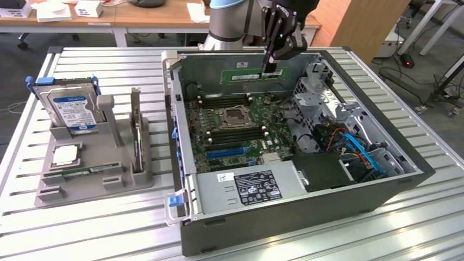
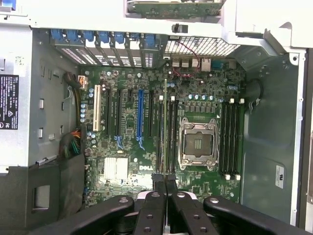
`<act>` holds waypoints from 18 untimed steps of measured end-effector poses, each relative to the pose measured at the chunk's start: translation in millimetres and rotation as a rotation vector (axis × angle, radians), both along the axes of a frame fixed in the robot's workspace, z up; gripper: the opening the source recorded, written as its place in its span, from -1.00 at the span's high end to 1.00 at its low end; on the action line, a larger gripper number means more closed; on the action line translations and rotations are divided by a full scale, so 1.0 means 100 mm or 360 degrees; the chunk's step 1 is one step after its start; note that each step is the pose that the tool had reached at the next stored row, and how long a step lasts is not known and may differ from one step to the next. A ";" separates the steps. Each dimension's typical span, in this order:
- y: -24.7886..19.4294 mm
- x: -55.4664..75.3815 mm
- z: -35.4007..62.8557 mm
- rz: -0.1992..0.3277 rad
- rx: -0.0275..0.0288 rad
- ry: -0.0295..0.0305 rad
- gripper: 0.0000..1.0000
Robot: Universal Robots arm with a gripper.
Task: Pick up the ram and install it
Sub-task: 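Pick up the ram and move it above insertion slot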
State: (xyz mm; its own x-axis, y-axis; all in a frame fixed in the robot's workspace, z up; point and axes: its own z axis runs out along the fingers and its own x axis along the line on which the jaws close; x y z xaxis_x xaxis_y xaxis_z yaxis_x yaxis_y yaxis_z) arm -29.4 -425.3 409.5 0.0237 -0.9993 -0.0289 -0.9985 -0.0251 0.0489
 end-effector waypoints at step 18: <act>0.000 0.00 -0.044 0.0000 0.00000 0.00000 0.79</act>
State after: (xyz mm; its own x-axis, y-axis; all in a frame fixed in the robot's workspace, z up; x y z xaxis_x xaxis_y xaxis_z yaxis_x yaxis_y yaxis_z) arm -29.4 -425.3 405.1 0.0237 -0.9993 -0.0289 -0.9985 -0.0251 0.0489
